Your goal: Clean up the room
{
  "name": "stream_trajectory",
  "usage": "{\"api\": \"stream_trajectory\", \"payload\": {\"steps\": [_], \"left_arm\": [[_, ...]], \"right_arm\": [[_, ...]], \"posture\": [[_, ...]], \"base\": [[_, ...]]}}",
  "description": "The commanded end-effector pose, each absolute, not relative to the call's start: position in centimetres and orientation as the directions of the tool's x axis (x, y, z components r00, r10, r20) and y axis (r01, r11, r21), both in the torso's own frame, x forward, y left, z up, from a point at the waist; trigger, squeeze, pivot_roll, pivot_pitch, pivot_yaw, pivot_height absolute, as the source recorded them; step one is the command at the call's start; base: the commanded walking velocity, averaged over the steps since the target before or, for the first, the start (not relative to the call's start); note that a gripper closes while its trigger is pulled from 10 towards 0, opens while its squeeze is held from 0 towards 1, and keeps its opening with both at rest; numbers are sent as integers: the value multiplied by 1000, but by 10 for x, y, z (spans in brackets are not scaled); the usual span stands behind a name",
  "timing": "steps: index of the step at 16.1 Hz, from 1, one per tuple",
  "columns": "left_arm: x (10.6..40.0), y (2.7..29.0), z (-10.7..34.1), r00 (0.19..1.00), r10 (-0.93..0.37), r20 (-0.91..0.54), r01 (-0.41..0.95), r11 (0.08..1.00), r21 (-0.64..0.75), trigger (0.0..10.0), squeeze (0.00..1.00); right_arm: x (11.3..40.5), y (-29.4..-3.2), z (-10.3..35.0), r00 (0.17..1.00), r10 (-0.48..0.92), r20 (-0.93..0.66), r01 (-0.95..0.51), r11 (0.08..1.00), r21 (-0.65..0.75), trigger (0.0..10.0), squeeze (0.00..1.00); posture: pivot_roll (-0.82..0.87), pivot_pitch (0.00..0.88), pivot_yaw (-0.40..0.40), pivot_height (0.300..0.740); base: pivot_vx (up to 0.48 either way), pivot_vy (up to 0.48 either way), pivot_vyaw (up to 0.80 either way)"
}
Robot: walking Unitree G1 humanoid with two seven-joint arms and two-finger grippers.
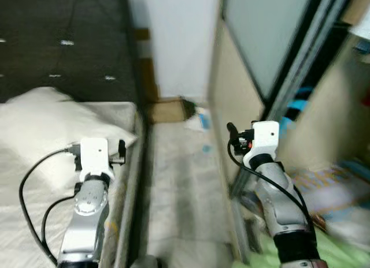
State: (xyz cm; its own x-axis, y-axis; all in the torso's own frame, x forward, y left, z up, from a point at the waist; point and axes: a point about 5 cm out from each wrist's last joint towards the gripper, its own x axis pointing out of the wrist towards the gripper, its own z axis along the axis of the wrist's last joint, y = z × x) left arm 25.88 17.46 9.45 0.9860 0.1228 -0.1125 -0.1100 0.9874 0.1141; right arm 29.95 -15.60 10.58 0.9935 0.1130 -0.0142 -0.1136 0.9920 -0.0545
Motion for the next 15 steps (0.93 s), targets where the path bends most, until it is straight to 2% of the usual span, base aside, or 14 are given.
{"api": "stream_trajectory", "payload": {"steps": [1, 4, 10, 13, 15], "left_arm": [[259, 173, 96, 987, 122, -105, -110, 987, 114, 10000, 0], [259, 177, 96, 984, 149, -102, -139, 985, 101, 10000, 0], [260, 174, 98, 989, 121, -86, -112, 989, 98, 10000, 0], [259, 177, 100, 982, 170, -79, -162, 982, 94, 10000, 0], [260, 177, 102, 992, 116, -48, -111, 990, 89, 10000, 0]], "right_arm": [[301, -160, 110, 995, 104, -3, -104, 993, -61, 10000, 0], [303, -161, 113, 994, 107, 3, -107, 992, -66, 10000, 0], [303, -161, 113, 994, 108, 5, -107, 992, -68, 10000, 0], [304, -161, 114, 994, 111, 6, -110, 991, -71, 10000, 0], [306, -162, 115, 994, 113, 8, -112, 991, -73, 10000, 0]], "posture": [[-39, 0, -9, 740], [-42, 0, -10, 740], [-43, 0, -9, 740], [-42, 0, -11, 740], [-39, 0, -14, 740]], "base": [[0, 0, 800], [0, 0, 800], [0, 0, 800], [0, 0, 800], [0, 0, 800]]}}
